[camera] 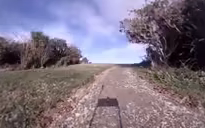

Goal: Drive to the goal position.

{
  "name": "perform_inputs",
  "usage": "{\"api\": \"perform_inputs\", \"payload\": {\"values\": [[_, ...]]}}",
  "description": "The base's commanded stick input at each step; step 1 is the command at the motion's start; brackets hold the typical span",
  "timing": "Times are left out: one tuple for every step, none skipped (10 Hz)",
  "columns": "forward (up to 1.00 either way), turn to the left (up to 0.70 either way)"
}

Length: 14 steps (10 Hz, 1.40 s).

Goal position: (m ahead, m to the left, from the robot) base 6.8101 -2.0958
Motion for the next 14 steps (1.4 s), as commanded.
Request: {"api": "perform_inputs", "payload": {"values": [[0.7,-0.12],[0.7,-0.1],[0.7,-0.1],[0.7,-0.12],[0.7,-0.12],[0.7,-0.12],[0.7,-0.13],[0.7,-0.13],[0.7,-0.13],[0.7,-0.13],[0.7,-0.13],[0.7,-0.13],[0.7,-0.13],[0.7,-0.13]]}}
